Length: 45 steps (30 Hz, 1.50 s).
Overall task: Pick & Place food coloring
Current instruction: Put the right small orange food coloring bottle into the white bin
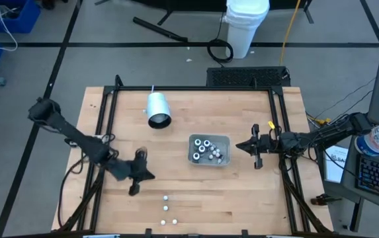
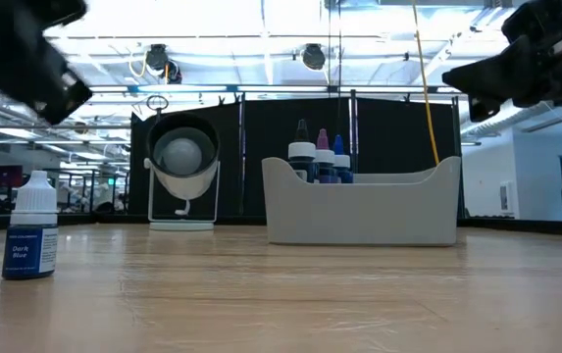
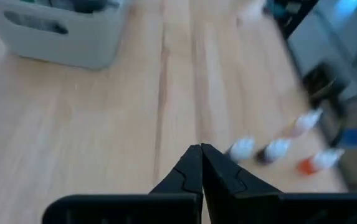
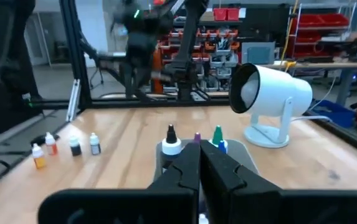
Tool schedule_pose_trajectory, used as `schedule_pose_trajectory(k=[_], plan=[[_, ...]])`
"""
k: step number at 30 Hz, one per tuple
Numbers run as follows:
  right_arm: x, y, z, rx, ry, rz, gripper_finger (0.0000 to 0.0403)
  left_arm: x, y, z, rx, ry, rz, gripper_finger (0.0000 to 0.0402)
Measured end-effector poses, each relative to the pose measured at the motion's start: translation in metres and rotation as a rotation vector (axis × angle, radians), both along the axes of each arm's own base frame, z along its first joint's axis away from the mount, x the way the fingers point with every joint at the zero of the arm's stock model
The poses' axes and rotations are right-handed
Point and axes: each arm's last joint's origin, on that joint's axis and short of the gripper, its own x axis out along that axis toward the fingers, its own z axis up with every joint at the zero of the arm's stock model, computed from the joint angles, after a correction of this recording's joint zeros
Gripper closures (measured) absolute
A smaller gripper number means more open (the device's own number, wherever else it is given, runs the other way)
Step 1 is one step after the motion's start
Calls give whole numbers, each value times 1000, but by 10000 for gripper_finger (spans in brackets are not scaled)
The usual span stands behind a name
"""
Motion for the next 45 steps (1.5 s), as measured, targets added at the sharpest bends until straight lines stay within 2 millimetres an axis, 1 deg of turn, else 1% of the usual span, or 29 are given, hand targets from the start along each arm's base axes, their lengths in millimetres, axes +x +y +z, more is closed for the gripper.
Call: schedule_pose_trajectory(k=[2, 3, 5, 7, 10, 12, 14, 17, 19, 21, 24, 27, 30, 33, 38, 41, 43, 45], plan=[[0, 0, 1, 37, -15, 2, 403, -5, -4, -14, 92, -49, 32, 397], [0, 1, 3, 49, -29, 9, 403, -5, -5, -15, 145, -113, 83, 398], [0, 5, 4, 52, -44, 58, 403, 2, -7, -10, 222, -279, 182, 398], [0, 10, 3, 50, -38, 85, 403, 7, -8, -9, 294, -355, 186, 394], [1, 17, -3, 45, 14, 65, 403, 8, -10, -12, 360, -347, 68, 397], [2, 21, -7, 43, 42, 62, 403, 7, -10, -14, 385, -334, 52, 398], [4, 24, -6, 46, 27, 67, 403, 5, -9, -18, 460, -302, 61, 395], [7, 26, -8, -23, 34, -15, 403, -1, -10, -16, 537, -295, 21, 396], [9, 27, -13, -94, 84, -69, 403, -6, -11, -9, 547, -321, 10, 398], [12, 28, -19, -133, 134, -76, 403, -10, -11, -1, 529, -354, 13, 397], [21, 35, -14, -141, 139, -61, 403, -16, -10, 3, 518, -356, 3, 395], [30, 45, -13, -197, 183, -30, 403, -20, -11, 3, 518, -347, -5, 398], [46, 59, -3, -204, 181, -8, 403, -20, -11, 3, 536, -343, -17, 391], [66, 78, 8, -258, 183, 28, 403, -19, -10, 2, 543, -341, -15, 383], [105, 118, 31, -332, 175, 84, 403, -18, -8, 2, 546, -337, -2, 389], [133, 138, 42, -297, 221, 64, 403, -17, -6, 2, 550, -335, 3, 397], [154, 148, 44, -253, 277, -3, 403, -16, -6, 2, 555, -334, 6, 398], [174, 157, 38, -241, 356, -21, 403, -15, -4, 2, 572, -332, 5, 394]])
